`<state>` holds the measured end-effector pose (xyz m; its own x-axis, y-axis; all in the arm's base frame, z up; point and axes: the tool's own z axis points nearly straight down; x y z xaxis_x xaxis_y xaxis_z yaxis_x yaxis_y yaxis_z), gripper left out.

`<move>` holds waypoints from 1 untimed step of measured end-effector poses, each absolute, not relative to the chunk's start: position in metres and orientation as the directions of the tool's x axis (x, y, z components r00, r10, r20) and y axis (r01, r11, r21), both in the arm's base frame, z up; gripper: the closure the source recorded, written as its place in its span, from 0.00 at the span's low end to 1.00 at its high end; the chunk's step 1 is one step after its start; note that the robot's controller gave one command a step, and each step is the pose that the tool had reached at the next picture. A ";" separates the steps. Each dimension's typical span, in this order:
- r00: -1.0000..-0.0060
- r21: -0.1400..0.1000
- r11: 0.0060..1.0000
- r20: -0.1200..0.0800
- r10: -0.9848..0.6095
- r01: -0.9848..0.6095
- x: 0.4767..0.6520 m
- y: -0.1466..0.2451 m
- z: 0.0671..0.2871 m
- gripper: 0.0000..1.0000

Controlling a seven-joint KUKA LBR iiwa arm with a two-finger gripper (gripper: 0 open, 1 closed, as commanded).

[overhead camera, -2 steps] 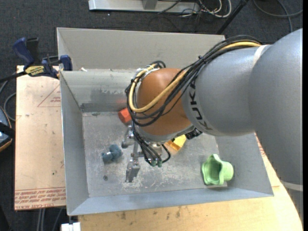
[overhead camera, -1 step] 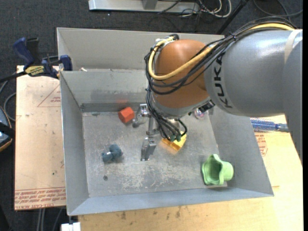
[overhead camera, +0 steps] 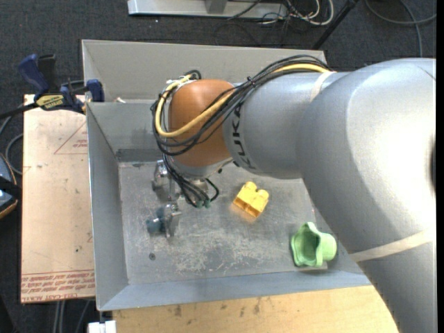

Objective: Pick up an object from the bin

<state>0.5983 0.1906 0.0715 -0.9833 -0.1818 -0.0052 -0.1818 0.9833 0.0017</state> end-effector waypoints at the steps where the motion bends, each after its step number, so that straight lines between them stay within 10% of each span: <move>1: -0.952 0.001 0.952 -0.019 -0.306 -0.306 0.566 0.197 0.076 0.00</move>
Offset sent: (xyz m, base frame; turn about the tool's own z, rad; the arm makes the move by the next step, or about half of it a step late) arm -0.0372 0.0043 -0.0015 -0.1311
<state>0.5664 0.1966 0.0762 -0.9517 -0.3063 -0.0189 -0.3064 0.9519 0.0012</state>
